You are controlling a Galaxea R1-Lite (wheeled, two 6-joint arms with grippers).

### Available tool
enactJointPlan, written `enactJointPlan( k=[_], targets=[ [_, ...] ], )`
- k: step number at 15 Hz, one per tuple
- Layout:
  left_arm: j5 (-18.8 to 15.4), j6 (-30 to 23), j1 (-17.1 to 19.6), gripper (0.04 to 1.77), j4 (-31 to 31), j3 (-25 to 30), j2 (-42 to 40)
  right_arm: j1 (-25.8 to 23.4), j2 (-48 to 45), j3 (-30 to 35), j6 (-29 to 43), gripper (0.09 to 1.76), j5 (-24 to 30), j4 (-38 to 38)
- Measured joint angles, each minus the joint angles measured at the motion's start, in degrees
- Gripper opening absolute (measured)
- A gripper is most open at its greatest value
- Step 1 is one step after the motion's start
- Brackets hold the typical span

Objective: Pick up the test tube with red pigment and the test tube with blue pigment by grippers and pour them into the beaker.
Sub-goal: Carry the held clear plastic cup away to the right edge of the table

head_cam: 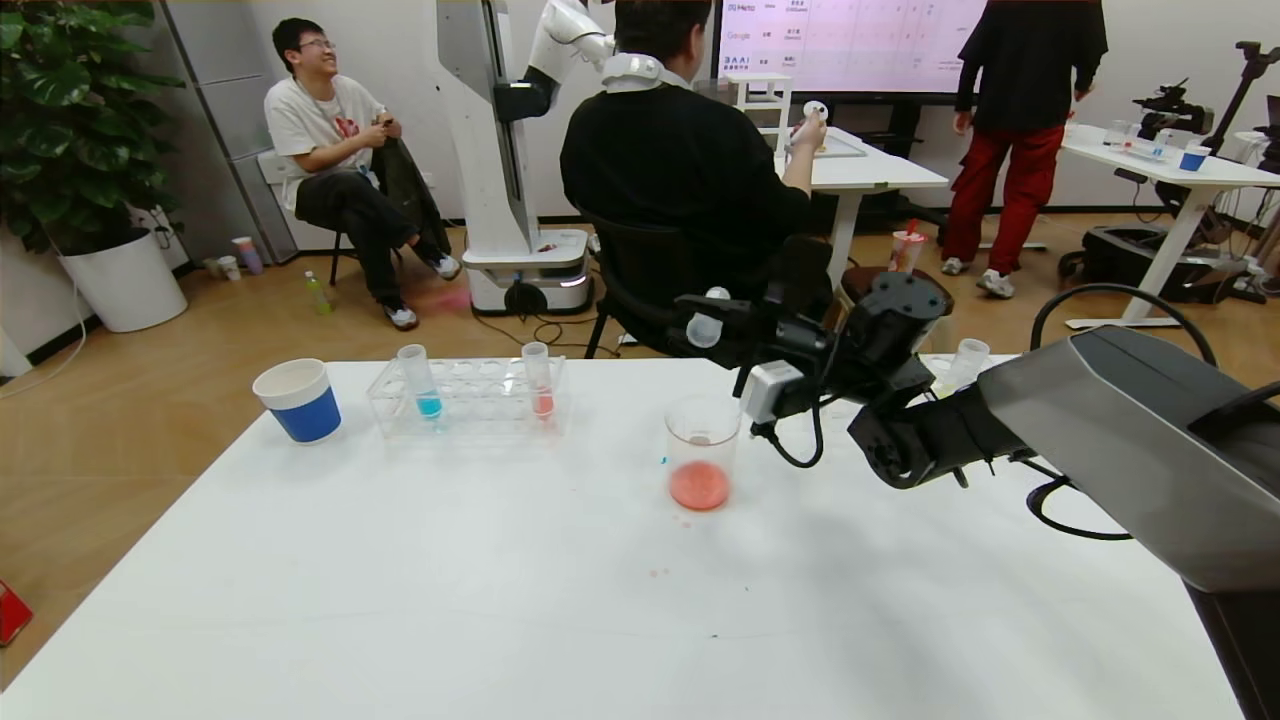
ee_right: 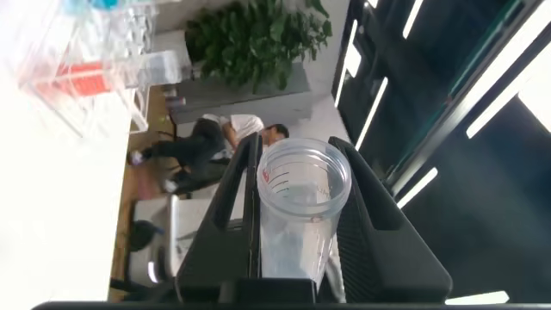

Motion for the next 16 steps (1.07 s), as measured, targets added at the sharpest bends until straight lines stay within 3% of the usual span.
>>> enactJointPlan(
  k=[3, 7, 9, 11, 15, 16],
  targets=[
    [0.0, 0.0, 0.0, 1.75, 0.0, 0.0, 0.0, 0.1, -2.6, 0.4, 19.3, 0.51, -9.9, -4.7],
    [0.0, 0.0, 0.0, 1.75, 0.0, 0.0, 0.0, 2.4, -7.5, 4.9, 43.5, 0.51, -38.4, -6.3],
    [0.0, 0.0, 0.0, 1.75, 0.0, 0.0, 0.0, 4.4, -11.2, 7.7, 50.8, 0.51, -50.2, -0.8],
    [0.0, 0.0, 0.0, 1.75, 0.0, 0.0, 0.0, 4.9, -15.7, 11.4, 56.5, 0.51, -54.5, 7.3],
    [0.0, 0.0, 0.0, 1.75, 0.0, 0.0, 0.0, 2.8, -25.1, 16.3, 66.8, 0.51, -55.2, 22.4],
    [0.0, 0.0, 0.0, 1.75, 0.0, 0.0, 0.0, 1.3, -26.6, 17.1, 67.4, 0.51, -55.0, 23.0]
  ],
)
